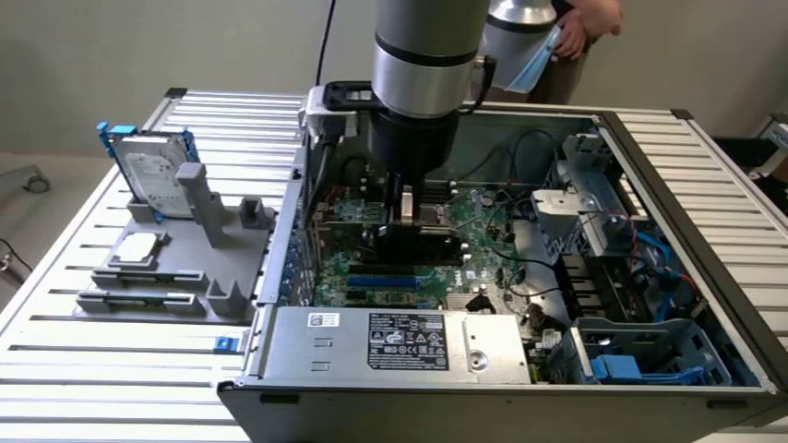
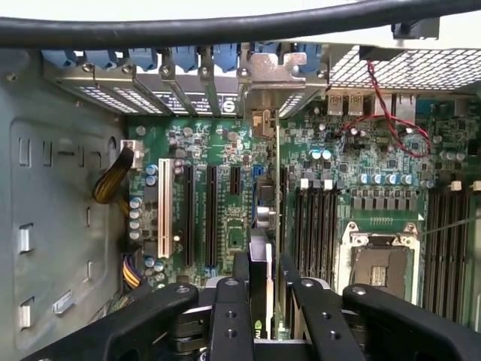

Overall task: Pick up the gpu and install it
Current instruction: 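Insert the gpu into the slot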

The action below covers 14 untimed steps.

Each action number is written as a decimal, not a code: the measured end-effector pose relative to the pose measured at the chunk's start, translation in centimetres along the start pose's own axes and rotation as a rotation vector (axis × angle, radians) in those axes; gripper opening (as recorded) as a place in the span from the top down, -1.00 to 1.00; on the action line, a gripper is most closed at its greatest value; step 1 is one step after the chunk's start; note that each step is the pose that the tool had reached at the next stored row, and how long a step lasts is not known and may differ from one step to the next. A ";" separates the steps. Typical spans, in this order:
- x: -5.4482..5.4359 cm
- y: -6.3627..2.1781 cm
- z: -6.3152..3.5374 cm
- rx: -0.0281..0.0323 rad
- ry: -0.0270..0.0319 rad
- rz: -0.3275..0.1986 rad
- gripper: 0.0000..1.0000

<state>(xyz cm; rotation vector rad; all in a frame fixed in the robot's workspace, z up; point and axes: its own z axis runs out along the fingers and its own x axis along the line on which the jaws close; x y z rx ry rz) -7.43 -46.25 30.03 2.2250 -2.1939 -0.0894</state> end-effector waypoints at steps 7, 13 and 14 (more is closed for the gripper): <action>0.1 0.21 1.26 0.0025 -0.0035 0.000 0.47; 0.2 0.28 1.46 0.0025 -0.0077 0.000 0.47; 0.2 0.30 1.50 0.0025 -0.0084 -0.001 0.47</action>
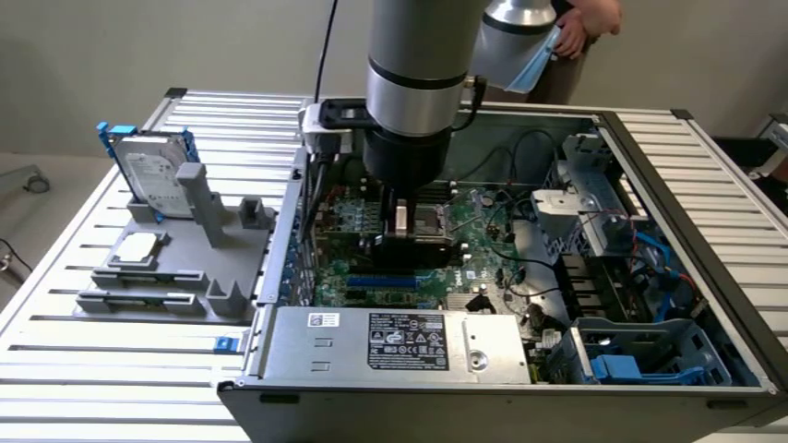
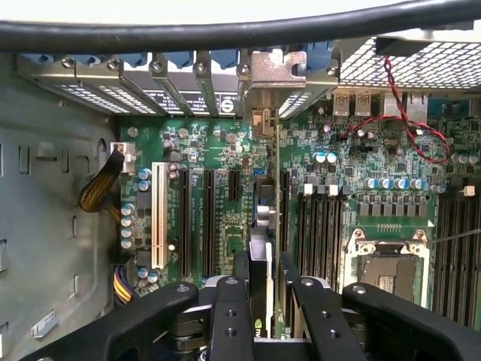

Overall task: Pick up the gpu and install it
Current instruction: 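Insert the gpu into the slot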

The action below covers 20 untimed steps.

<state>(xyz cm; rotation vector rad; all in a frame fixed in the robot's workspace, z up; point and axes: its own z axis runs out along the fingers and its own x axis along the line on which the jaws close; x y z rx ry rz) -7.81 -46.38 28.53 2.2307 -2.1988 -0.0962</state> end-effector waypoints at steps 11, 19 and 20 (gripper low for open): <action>0.3 0.18 0.62 0.0002 -0.0103 0.000 0.47; 0.5 0.32 1.12 0.0001 -0.0151 -0.001 0.47; 0.6 0.34 1.17 0.0002 -0.0162 -0.001 0.47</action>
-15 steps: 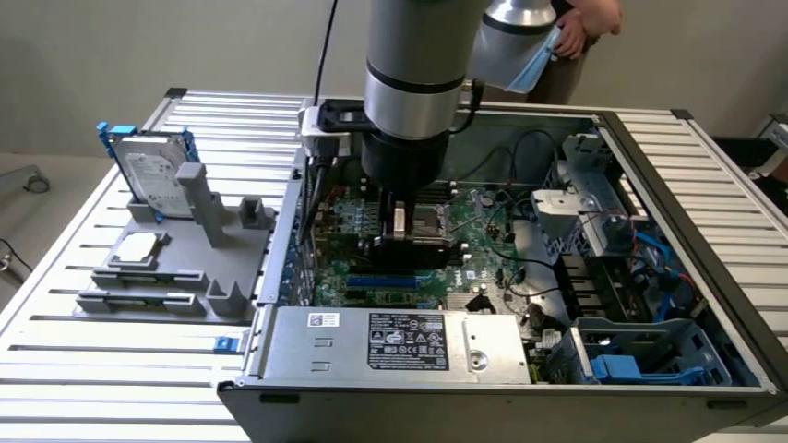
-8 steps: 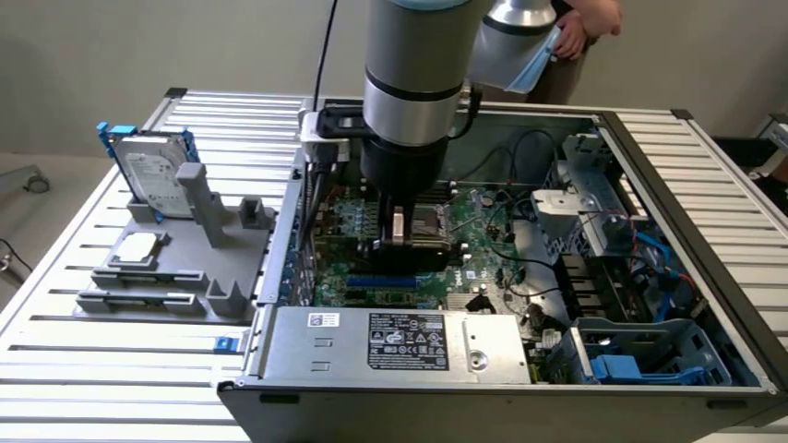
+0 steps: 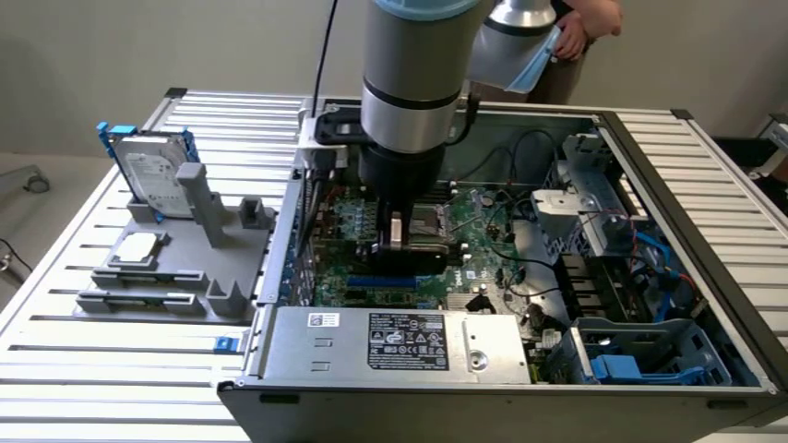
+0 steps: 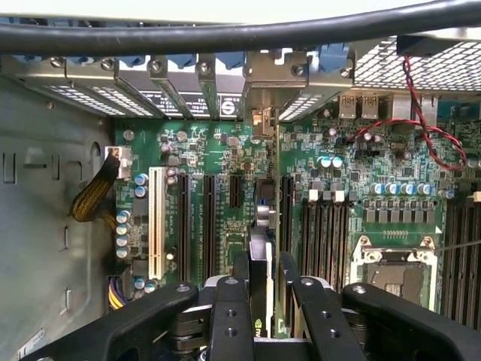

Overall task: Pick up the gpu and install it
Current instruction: 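Insert the gpu into the slot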

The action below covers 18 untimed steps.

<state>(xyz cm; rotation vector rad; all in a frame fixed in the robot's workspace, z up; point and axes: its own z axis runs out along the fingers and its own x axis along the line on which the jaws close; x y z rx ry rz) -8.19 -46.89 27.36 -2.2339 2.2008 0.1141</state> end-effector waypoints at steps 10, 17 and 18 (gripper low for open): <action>0.2 0.08 0.59 -0.0022 -0.0102 0.000 0.47; 0.4 0.07 0.68 -0.0146 -0.0237 0.000 0.47; 0.4 0.07 0.72 -0.0152 -0.0239 0.000 0.47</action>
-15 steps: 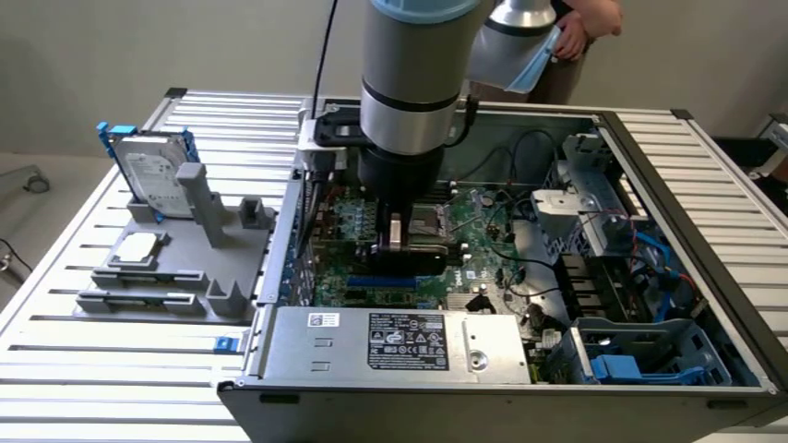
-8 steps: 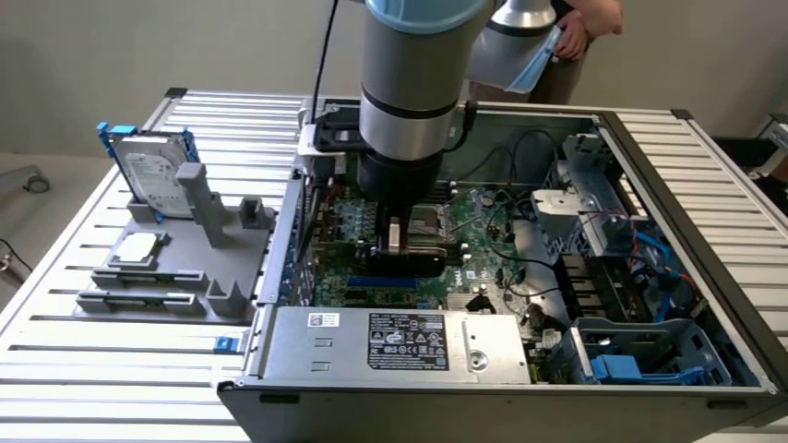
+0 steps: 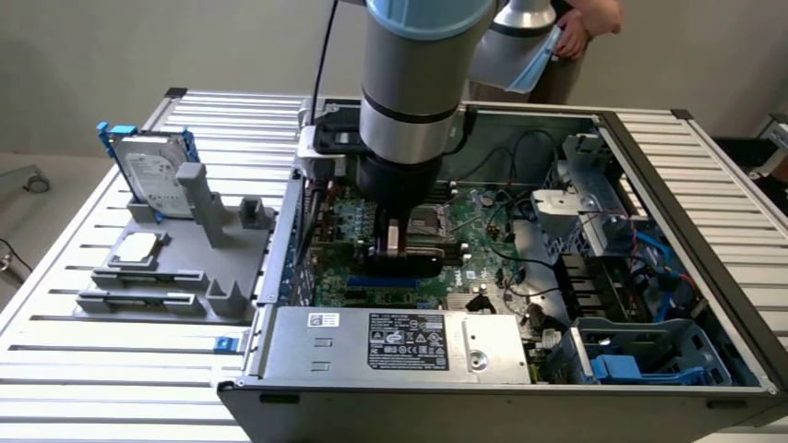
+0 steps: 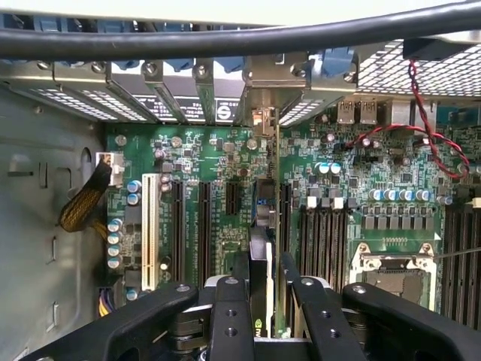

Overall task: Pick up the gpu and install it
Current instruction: 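Insert the gpu into the slot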

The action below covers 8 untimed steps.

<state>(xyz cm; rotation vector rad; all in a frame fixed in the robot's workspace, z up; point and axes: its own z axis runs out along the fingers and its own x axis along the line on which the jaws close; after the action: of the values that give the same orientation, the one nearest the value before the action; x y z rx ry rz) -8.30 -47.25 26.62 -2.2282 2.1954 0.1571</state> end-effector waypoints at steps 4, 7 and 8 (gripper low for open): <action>0.2 -0.01 0.18 -0.0020 -0.0002 0.000 0.47; 0.2 -0.01 0.24 -0.0049 -0.0010 0.000 0.47; 0.2 -0.02 0.26 -0.0064 -0.0013 0.000 0.47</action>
<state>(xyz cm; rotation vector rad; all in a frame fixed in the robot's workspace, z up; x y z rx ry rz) -8.30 -47.47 26.35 -2.2304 2.1978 0.1658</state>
